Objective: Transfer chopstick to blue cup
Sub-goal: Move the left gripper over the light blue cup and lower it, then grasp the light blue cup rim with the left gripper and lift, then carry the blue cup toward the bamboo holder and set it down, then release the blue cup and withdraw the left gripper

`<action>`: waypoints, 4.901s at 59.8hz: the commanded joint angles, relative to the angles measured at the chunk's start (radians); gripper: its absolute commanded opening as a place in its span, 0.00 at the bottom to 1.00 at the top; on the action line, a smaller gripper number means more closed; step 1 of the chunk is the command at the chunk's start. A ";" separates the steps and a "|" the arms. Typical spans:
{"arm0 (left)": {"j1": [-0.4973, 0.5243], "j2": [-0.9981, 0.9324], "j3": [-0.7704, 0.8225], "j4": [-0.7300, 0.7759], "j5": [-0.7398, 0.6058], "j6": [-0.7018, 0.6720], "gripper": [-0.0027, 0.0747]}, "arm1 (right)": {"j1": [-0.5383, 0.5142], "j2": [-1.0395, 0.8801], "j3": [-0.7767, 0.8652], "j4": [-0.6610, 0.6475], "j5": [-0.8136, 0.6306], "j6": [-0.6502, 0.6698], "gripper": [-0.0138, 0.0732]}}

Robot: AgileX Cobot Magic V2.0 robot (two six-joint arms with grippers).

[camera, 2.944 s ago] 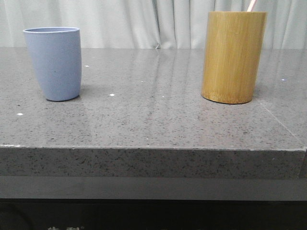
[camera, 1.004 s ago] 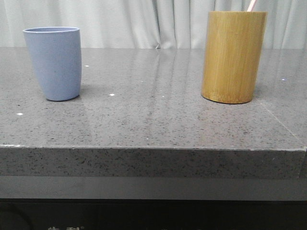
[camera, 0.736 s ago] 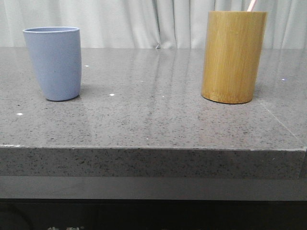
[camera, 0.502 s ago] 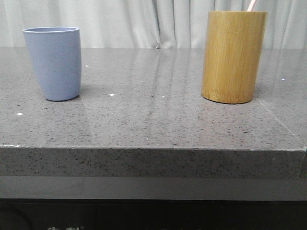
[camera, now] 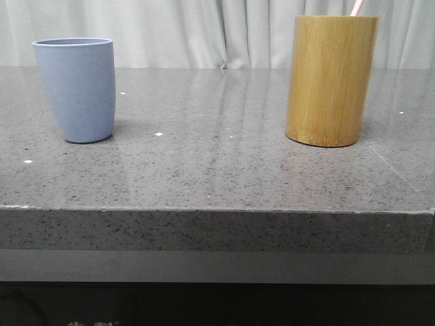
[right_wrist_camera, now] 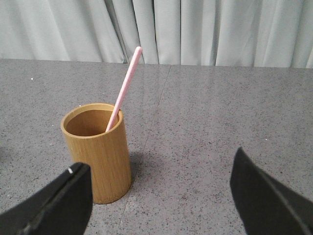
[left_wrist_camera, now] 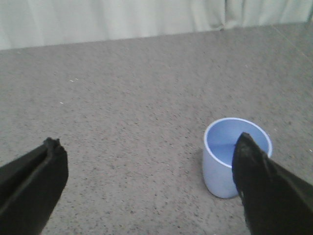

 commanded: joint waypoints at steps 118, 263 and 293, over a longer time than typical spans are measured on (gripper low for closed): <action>-0.367 0.805 -0.764 0.083 0.568 -0.022 0.01 | -0.001 0.010 -0.035 -0.004 -0.070 -0.002 0.84; -0.223 0.618 -0.812 0.132 0.568 -0.125 0.01 | -0.001 0.010 -0.035 -0.003 -0.061 -0.002 0.84; -0.066 0.150 -0.154 0.117 0.183 -0.208 0.01 | -0.001 0.010 -0.035 0.006 -0.062 -0.002 0.84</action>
